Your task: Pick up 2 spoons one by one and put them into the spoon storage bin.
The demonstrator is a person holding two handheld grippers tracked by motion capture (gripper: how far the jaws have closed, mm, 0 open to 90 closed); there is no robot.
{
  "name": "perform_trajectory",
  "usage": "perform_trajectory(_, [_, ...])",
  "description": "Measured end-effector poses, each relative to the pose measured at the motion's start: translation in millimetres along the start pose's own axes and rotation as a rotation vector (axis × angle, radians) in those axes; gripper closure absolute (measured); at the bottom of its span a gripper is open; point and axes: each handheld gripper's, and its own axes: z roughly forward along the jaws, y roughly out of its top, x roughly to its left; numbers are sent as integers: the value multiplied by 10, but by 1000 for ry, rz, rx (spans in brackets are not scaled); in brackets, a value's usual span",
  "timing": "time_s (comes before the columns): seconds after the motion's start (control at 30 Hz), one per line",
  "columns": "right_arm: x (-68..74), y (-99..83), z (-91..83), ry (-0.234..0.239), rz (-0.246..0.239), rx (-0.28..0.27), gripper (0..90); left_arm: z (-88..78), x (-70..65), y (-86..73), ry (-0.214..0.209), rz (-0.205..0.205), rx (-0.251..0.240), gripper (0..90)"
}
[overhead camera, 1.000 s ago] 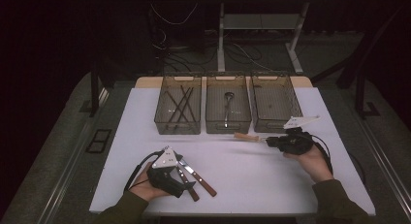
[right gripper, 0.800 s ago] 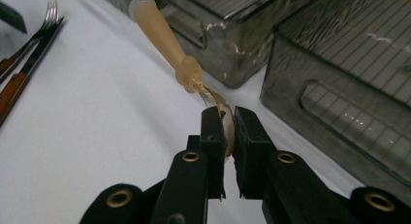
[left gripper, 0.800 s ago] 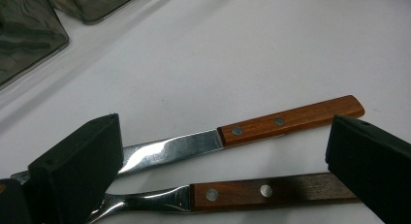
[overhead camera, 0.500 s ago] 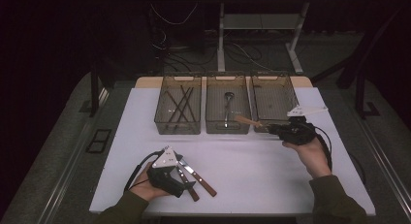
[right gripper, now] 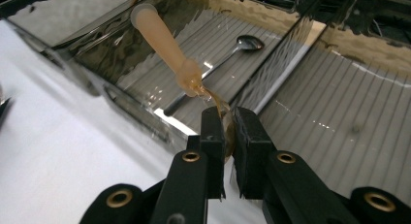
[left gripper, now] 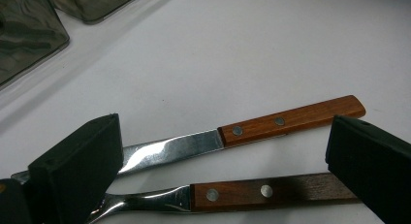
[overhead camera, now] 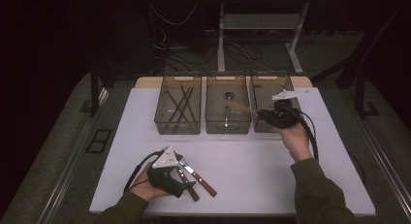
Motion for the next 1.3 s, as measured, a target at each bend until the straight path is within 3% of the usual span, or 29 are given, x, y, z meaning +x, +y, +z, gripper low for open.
perform_trajectory(0.3, [96,261,332,-9,-8,46,834,3,-10,3,-4,-1,-5,0])
perform_trajectory(0.53, [174,337,616,-14,-36,136,821,-5,-3,6,-2,13,-4,0])
perform_trajectory(0.57, [190,335,650,-5,-45,141,772,-6,-3,6,-2,14,-4,0])
perform_trajectory(0.63, [235,339,674,-32,-74,127,651,-7,-4,6,-2,14,-4,0])
perform_trajectory(0.77, [265,345,652,-28,-81,103,515,-13,-4,7,-2,14,-4,0])
perform_trajectory(1.03, [187,282,421,92,-13,-3,322,-12,-6,5,-3,-5,-11,0])
perform_trajectory(1.1, [168,243,359,95,-5,-13,290,-14,-4,5,-2,-5,-10,0])
perform_trajectory(1.3, [139,64,167,137,-41,-45,215,-12,-2,3,-1,-1,-2,0])
